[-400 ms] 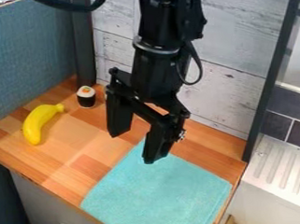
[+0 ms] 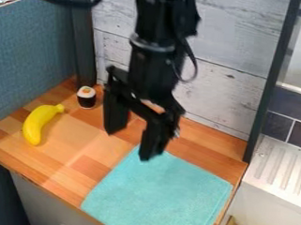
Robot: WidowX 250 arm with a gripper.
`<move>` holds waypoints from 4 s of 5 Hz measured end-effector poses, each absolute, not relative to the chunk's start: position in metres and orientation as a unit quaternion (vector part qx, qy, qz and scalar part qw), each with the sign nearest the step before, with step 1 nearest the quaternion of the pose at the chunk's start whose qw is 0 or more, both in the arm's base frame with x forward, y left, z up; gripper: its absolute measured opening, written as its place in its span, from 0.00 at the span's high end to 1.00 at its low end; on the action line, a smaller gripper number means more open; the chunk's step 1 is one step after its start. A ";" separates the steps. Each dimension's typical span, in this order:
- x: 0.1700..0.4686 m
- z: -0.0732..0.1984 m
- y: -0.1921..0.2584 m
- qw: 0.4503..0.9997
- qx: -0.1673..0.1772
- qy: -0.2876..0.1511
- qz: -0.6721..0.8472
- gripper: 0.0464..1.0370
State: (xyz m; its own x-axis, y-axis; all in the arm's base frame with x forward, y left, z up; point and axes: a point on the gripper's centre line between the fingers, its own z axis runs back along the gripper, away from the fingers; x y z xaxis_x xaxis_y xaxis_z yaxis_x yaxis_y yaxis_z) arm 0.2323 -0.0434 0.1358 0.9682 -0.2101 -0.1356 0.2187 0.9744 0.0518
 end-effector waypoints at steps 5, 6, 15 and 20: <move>0.297 0.141 0.081 0.995 0.057 0.056 -0.052 0.04; 0.317 0.131 0.098 0.995 0.055 0.060 -0.055 0.04; 0.376 0.050 0.108 0.989 0.076 0.112 -0.061 0.04; 0.379 0.057 -0.017 0.994 0.033 0.082 -0.068 0.04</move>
State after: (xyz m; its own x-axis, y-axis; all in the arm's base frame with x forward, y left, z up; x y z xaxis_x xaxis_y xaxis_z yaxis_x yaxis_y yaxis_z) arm 0.3786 -0.0171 0.0571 0.9773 -0.1307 -0.1665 0.1414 0.9885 0.0539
